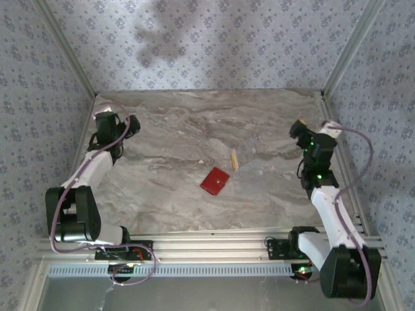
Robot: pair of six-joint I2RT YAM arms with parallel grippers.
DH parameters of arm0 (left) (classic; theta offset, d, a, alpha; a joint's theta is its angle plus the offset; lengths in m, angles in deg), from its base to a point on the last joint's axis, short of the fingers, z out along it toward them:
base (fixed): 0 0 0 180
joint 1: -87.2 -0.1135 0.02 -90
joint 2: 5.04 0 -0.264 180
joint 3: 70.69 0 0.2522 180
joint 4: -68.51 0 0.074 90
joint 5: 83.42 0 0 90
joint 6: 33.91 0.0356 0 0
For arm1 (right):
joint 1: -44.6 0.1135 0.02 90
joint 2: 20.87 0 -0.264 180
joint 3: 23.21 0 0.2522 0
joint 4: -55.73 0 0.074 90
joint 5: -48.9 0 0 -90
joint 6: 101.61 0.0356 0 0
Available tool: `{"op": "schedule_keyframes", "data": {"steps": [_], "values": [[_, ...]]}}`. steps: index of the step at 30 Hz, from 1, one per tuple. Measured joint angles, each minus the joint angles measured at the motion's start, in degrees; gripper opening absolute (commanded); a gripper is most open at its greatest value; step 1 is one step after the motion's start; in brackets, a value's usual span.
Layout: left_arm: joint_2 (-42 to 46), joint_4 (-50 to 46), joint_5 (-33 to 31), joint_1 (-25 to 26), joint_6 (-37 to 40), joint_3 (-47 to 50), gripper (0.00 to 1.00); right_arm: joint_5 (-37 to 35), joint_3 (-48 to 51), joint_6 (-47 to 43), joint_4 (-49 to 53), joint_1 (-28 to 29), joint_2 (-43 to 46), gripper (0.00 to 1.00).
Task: Put the credit cards into the card holder
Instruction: Move the storage box to the center of the table.
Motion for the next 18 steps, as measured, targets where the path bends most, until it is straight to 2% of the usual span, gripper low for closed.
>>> {"op": "schedule_keyframes", "data": {"steps": [3, 5, 6, 8, 10, 13, 16, 18], "values": [[0.0, -2.6, 5.7, 0.3, -2.9, 1.3, 1.0, 2.2, -0.6, 6.0, 8.7, -3.6, 4.7, 1.0], [0.1, -4.2, 8.3, 2.3, -3.7, 1.9, 1.0, 3.2, -2.3, 8.1, 15.8, -3.7, 6.0, 1.0], [0.4, -4.9, 9.4, 3.6, -3.9, 2.2, 0.99, 3.8, -3.1, 8.8, 19.0, -3.5, 6.4, 0.96], [1.3, -6.2, 11.1, 6.1, -4.0, 2.7, 0.96, 5.2, -4.0, 9.6, 24.7, -3.1, 7.5, 0.82], [2.6, -7.3, 12.7, 9.0, -4.2, 3.0, 0.92, 7.0, -4.2, 9.7, 30.3, -2.3, 8.8, 0.59], [4.1, -8.1, 14.0, 13.3, -4.2, 3.0, 0.84, 10.2, -3.7, 10.2, 36.7, -0.7, 10.3, 0.31], [4.2, -8.5, 15.1, 18.1, -4.0, 3.0, 0.74, 13.1, -1.9, 10.8, 41.6, 3.5, 11.6, 0.13], [3.8, -8.9, 15.9, 21.1, -4.0, 3.0, 0.69, 14.0, -0.7, 11.6, 44.3, 7.9, 11.9, 0.06]]}}
